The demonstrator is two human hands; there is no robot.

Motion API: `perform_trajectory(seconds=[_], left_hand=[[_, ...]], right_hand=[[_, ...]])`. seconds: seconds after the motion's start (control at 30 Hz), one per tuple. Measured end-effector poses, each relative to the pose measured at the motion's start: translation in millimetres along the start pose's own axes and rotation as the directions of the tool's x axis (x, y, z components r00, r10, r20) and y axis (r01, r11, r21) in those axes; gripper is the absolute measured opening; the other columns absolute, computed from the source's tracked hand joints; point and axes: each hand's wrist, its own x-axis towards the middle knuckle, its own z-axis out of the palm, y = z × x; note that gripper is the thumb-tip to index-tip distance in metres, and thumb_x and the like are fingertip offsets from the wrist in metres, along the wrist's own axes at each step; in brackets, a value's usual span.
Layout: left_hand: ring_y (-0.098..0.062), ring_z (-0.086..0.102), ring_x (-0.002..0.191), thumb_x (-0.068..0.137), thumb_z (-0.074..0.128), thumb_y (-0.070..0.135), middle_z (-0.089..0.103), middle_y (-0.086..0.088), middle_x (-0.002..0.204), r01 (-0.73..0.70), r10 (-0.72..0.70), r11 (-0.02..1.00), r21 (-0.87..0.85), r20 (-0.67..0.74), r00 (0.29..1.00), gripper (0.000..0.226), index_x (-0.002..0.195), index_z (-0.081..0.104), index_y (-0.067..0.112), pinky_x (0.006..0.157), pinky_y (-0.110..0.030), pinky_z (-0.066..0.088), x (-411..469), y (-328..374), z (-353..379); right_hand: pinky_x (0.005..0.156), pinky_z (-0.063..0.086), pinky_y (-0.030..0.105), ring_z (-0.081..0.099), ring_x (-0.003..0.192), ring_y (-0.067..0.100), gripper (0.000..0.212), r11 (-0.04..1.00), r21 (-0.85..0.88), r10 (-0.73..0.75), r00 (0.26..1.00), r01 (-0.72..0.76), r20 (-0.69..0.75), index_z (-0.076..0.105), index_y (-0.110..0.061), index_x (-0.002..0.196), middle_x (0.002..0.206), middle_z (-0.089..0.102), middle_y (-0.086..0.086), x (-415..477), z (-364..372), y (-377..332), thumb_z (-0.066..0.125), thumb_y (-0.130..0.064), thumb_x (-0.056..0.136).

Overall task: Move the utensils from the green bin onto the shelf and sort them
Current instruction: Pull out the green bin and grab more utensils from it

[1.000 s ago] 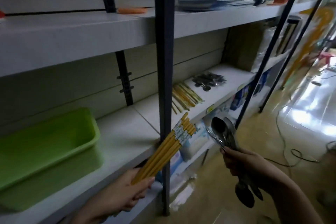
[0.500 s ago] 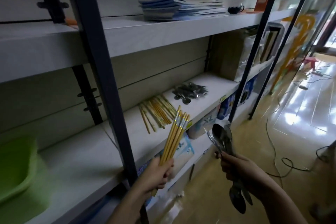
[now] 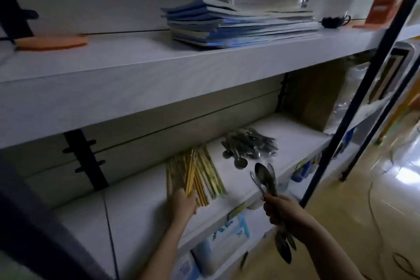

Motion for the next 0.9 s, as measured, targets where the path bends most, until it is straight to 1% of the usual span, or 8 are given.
perform_trajectory(seconds=[0.07, 0.17, 0.3, 0.43, 0.6, 0.73, 0.83, 0.9], left_hand=[[-0.004, 0.046, 0.049, 0.097, 0.045, 0.020, 0.049, 0.002, 0.060, 0.033, -0.029, 0.996, 0.082, -0.057, 0.998, 0.027, 0.071, 0.050, 0.013, 0.037, -0.011, 0.036, 15.8, 6.3, 7.6], [-0.003, 0.034, 0.049, 0.097, 0.043, 0.024, 0.037, 0.005, 0.058, 0.077, -0.036, 0.966, 0.245, -0.169, 0.985, 0.039, 0.059, 0.035, 0.020, 0.041, -0.014, 0.022, 32.1, 18.8, 13.3], [-0.011, 0.042, 0.056, 0.097, 0.040, 0.032, 0.039, 0.004, 0.059, 0.156, -0.055, 0.901, 0.406, -0.248, 0.967, 0.039, 0.059, 0.037, 0.020, 0.054, -0.025, 0.031, 54.5, 20.6, 26.1], [-0.021, 0.057, 0.074, 0.095, 0.042, 0.035, 0.060, -0.006, 0.079, 0.231, -0.091, 0.833, 0.502, -0.288, 0.953, 0.034, 0.080, 0.062, 0.012, 0.067, -0.030, 0.047, 71.9, 21.1, 40.5], [-0.026, 0.062, 0.099, 0.094, 0.044, 0.039, 0.065, -0.010, 0.111, 0.359, -0.185, 0.755, 0.548, -0.347, 0.919, 0.037, 0.106, 0.062, 0.008, 0.070, -0.028, 0.040, 78.1, 33.3, 57.5], [-0.030, 0.058, 0.105, 0.086, 0.056, 0.043, 0.051, -0.014, 0.121, 0.446, -0.223, 0.758, 0.476, -0.453, 0.863, 0.058, 0.128, 0.043, 0.005, 0.082, -0.035, 0.047, 77.7, 40.4, 64.6], [-0.030, 0.057, 0.104, 0.082, 0.061, 0.040, 0.053, -0.015, 0.119, 0.416, -0.140, 0.775, 0.476, -0.512, 0.847, 0.058, 0.127, 0.045, 0.005, 0.085, -0.039, 0.046, 76.1, 50.2, 73.0], [-0.030, 0.056, 0.106, 0.082, 0.062, 0.039, 0.055, -0.015, 0.118, 0.381, -0.081, 0.786, 0.487, -0.529, 0.845, 0.057, 0.128, 0.046, 0.007, 0.088, -0.039, 0.044, 75.9, 56.3, 77.4]], right_hand=[[0.037, 0.031, 0.015, 0.036, 0.040, 0.005, 0.017, 1.000, -0.008, 0.012, 1.000, -0.012, 0.021, 0.049, -0.012, 0.078, 0.049, 0.042, -0.004, 22.0, -4.9, -7.1, 0.047, -0.011, 0.095], [0.035, 0.032, 0.015, 0.038, 0.036, 0.004, 0.015, 0.999, -0.014, 0.043, 0.996, -0.042, 0.080, 0.048, -0.011, 0.081, 0.046, 0.043, -0.005, 48.7, -13.6, -23.5, 0.046, -0.011, 0.095], [0.039, 0.033, 0.016, 0.035, 0.048, 0.008, 0.015, 0.992, -0.121, 0.047, 0.993, -0.033, 0.112, 0.049, -0.010, 0.084, 0.058, 0.040, 0.000, 80.6, -26.9, -49.9, 0.043, -0.013, 0.097], [0.050, 0.028, 0.021, 0.032, 0.054, 0.011, 0.019, 0.980, -0.195, -0.017, 0.997, 0.033, 0.081, 0.050, -0.010, 0.082, 0.060, 0.038, 0.003, 126.9, -52.3, -74.3, 0.039, -0.011, 0.098], [0.045, 0.023, 0.019, 0.028, 0.050, 0.010, 0.030, 0.929, -0.341, -0.104, 0.986, 0.143, 0.131, 0.047, -0.014, 0.070, 0.056, 0.036, 0.001, 193.2, -81.3, -107.3, 0.038, -0.011, 0.099], [0.067, 0.041, 0.028, 0.051, 0.071, 0.020, 0.020, 0.726, -0.631, -0.197, 0.962, 0.274, 0.190, 0.055, -0.012, 0.086, 0.075, 0.054, 0.007, 247.5, -85.3, -130.6, 0.040, -0.017, 0.099], [0.089, 0.045, 0.035, 0.057, 0.107, 0.033, 0.030, 0.432, -0.831, -0.253, 0.931, 0.351, 0.262, 0.055, 0.001, 0.114, 0.112, 0.061, 0.019, 273.9, -69.2, -146.5, 0.040, -0.020, 0.099], [0.097, 0.043, 0.035, 0.056, 0.116, 0.032, 0.032, 0.233, -0.900, -0.253, 0.917, 0.368, 0.309, 0.051, 0.000, 0.122, 0.124, 0.059, 0.019, 281.3, -52.2, -154.1, 0.039, -0.018, 0.098]])
